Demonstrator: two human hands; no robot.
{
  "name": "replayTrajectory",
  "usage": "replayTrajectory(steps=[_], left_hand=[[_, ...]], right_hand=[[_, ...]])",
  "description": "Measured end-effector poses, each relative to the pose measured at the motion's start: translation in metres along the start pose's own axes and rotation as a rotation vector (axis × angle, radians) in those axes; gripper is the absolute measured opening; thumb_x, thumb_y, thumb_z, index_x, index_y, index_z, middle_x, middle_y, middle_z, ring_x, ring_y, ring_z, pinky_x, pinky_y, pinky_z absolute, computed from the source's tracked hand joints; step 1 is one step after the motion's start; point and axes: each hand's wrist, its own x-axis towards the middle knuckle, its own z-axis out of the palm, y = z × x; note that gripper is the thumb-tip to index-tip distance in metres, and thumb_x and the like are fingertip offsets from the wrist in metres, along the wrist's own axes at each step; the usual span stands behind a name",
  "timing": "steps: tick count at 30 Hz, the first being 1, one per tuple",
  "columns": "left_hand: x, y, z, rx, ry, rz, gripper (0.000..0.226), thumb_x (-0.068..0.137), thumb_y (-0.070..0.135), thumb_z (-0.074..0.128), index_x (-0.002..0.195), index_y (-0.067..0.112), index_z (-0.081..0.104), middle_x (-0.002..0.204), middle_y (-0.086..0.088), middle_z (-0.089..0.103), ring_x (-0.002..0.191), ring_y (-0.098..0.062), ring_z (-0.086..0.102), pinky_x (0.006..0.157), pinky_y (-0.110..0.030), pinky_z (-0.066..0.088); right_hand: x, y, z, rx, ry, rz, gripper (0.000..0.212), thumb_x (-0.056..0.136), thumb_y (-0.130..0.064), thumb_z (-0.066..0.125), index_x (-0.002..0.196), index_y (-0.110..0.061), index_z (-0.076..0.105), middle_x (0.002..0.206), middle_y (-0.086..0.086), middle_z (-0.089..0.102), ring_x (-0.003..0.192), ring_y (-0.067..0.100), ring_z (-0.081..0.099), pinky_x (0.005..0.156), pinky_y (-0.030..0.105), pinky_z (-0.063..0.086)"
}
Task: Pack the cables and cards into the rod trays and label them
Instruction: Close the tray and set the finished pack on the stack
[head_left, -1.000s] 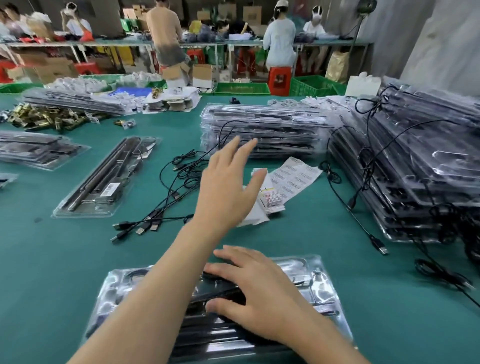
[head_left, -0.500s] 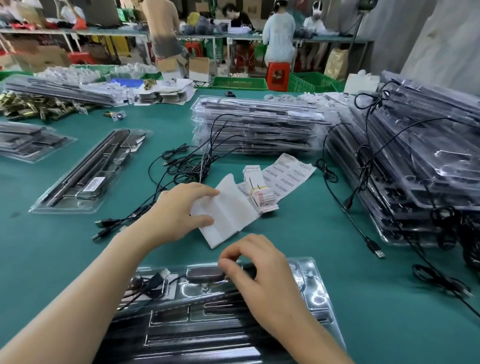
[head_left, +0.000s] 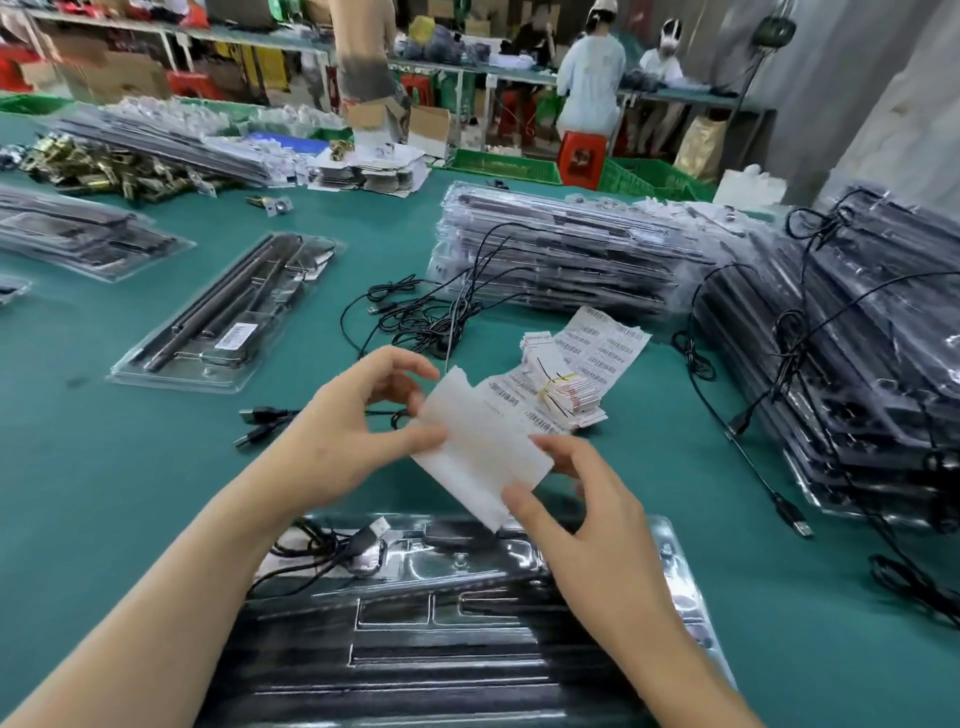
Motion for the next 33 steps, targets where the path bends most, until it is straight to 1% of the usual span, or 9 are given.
replayTrajectory(steps=[3,6,8,10,12,15,22,28,33], left_hand=[[-0.004,-0.003,-0.005,0.13,-0.098,0.027,0.055,0.09,0.004,0.073,0.125,0.045,0.064,0.104,0.016,0.068,0.114,-0.009,0.063,0.106,-0.028,0.041],[-0.01,0.004,-0.012,0.132,-0.146,0.059,0.061,0.086,-0.015,0.051,0.099,0.039,0.077,0.11,0.015,0.066,0.116,-0.007,0.06,0.098,-0.018,0.038],[-0.009,0.011,-0.017,0.041,-0.149,0.062,0.056,0.079,-0.009,0.042,0.085,0.031,0.081,0.115,0.01,0.068,0.116,-0.006,0.06,0.093,-0.014,0.042],[-0.004,0.018,-0.019,-0.002,-0.211,0.027,0.054,0.09,-0.005,0.039,0.076,0.025,0.081,0.112,0.006,0.072,0.117,-0.006,0.061,0.1,-0.015,0.042],[-0.001,0.022,-0.014,0.043,-0.301,-0.061,0.048,0.105,0.013,0.044,0.075,0.025,0.079,0.103,0.006,0.074,0.114,-0.008,0.062,0.106,-0.02,0.041],[-0.01,0.018,-0.004,0.209,-0.162,0.182,0.019,0.092,0.048,0.067,0.095,0.034,0.08,0.113,0.015,0.071,0.115,-0.007,0.064,0.101,-0.02,0.044],[-0.011,0.013,0.01,0.35,-0.096,0.291,0.028,0.078,0.049,0.081,0.105,0.041,0.075,0.118,0.023,0.063,0.119,-0.006,0.058,0.105,-0.033,0.043],[-0.011,0.011,0.012,0.355,-0.085,0.288,0.032,0.08,0.038,0.086,0.108,0.04,0.071,0.114,0.02,0.065,0.115,-0.011,0.06,0.099,-0.043,0.047],[-0.012,0.013,0.015,0.441,-0.11,0.336,0.038,0.083,0.052,0.076,0.118,0.039,0.073,0.119,0.021,0.064,0.116,-0.005,0.057,0.103,-0.036,0.042]], right_hand=[[0.006,-0.008,0.0,-0.126,0.064,-0.15,0.02,0.085,-0.027,0.078,0.092,-0.042,0.067,0.098,-0.027,0.066,0.098,-0.003,0.061,0.077,0.01,0.042],[0.016,-0.02,0.005,-0.272,0.168,-0.366,0.024,0.084,-0.013,0.074,0.085,-0.036,0.065,0.091,-0.021,0.064,0.086,0.005,0.059,0.079,0.016,0.043],[0.021,-0.022,0.009,-0.339,0.256,-0.516,0.02,0.085,-0.007,0.071,0.084,-0.027,0.068,0.092,-0.018,0.059,0.085,0.011,0.056,0.077,0.023,0.045],[0.022,-0.016,0.014,-0.329,0.309,-0.595,0.016,0.085,-0.001,0.073,0.082,-0.017,0.07,0.093,-0.011,0.056,0.083,0.016,0.057,0.07,0.029,0.048],[0.021,-0.01,0.017,-0.272,0.334,-0.604,0.017,0.085,0.002,0.075,0.082,-0.014,0.071,0.092,-0.009,0.053,0.078,0.017,0.056,0.063,0.03,0.048],[0.021,-0.007,0.018,-0.198,0.337,-0.608,0.011,0.087,-0.006,0.07,0.081,-0.016,0.07,0.086,-0.01,0.053,0.073,0.014,0.055,0.061,0.03,0.047],[0.019,-0.005,0.017,-0.052,0.259,-0.435,0.03,0.079,0.0,0.08,0.086,-0.027,0.068,0.09,-0.018,0.06,0.087,0.007,0.063,0.076,0.016,0.048],[0.021,-0.003,0.02,-0.02,0.21,-0.437,0.022,0.078,-0.017,0.082,0.094,-0.029,0.071,0.108,-0.015,0.054,0.105,0.013,0.06,0.081,0.025,0.054],[0.023,-0.001,0.02,0.043,0.21,-0.398,0.031,0.076,0.0,0.082,0.085,-0.028,0.07,0.095,-0.016,0.062,0.092,0.015,0.065,0.075,0.033,0.055]])
